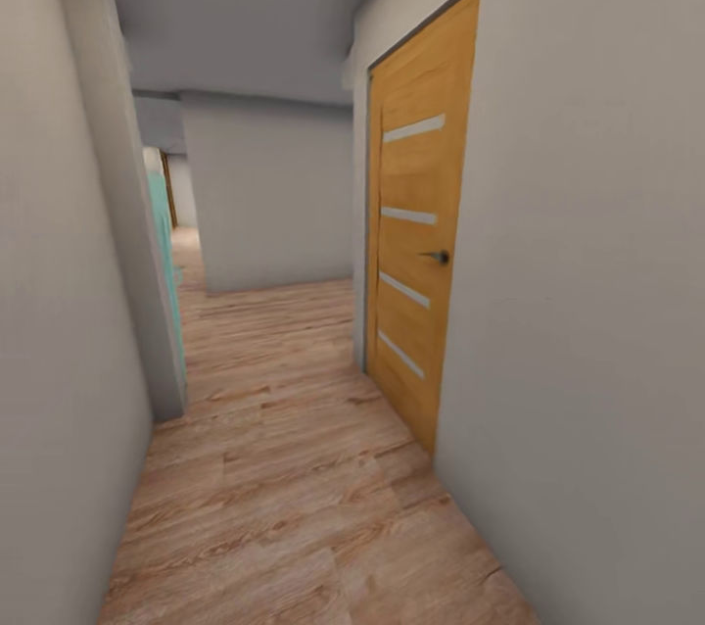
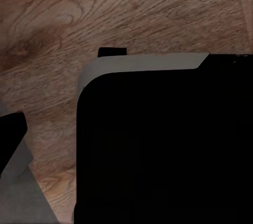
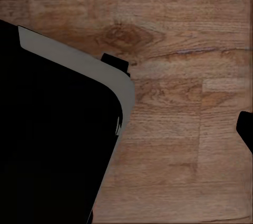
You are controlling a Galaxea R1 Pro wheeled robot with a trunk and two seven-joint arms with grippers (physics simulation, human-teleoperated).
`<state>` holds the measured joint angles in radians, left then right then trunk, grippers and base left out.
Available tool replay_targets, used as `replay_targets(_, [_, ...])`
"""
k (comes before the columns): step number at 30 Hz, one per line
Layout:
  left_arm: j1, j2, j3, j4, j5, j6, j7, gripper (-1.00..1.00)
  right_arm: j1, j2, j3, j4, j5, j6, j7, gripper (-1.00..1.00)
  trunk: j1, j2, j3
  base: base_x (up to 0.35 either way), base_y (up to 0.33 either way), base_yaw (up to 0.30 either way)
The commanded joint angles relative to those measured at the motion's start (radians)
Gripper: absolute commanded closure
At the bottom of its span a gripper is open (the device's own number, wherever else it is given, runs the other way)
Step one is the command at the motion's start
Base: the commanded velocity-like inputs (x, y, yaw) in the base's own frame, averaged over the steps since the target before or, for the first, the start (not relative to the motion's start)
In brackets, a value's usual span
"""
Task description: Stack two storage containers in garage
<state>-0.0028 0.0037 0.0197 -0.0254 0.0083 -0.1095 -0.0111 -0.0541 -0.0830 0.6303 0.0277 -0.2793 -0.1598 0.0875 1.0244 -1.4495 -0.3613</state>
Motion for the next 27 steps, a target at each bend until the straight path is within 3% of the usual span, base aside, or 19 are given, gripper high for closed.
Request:
replay_targets(1, [0.0,0.0,0.002,0.0,0.001,-0.002,-0.001,-1.0,-0.001,0.0,0.006,0.003,-0.011,-0.006,0.006,-1.0,0.001,-0.001,-0.001,0.321,0.0,0.271])
replay_targets(12, [0.0,-0.001,0.002,0.0,0.001,-0.002,-0.001,-1.0,-0.001,0.0,0.006,0.003,-0.011,-0.006,0.006,-1.0,0.001,-0.001,-0.001,0.322,0.0,0.262])
replay_targets(27, [0.0,0.0,0.002,0.0,0.001,-0.003,0.0,-1.0,-0.001,0.0,0.006,0.003,-0.012,-0.007,0.006,-1.0,0.001,-0.001,-0.001,0.321,0.0,0.015])
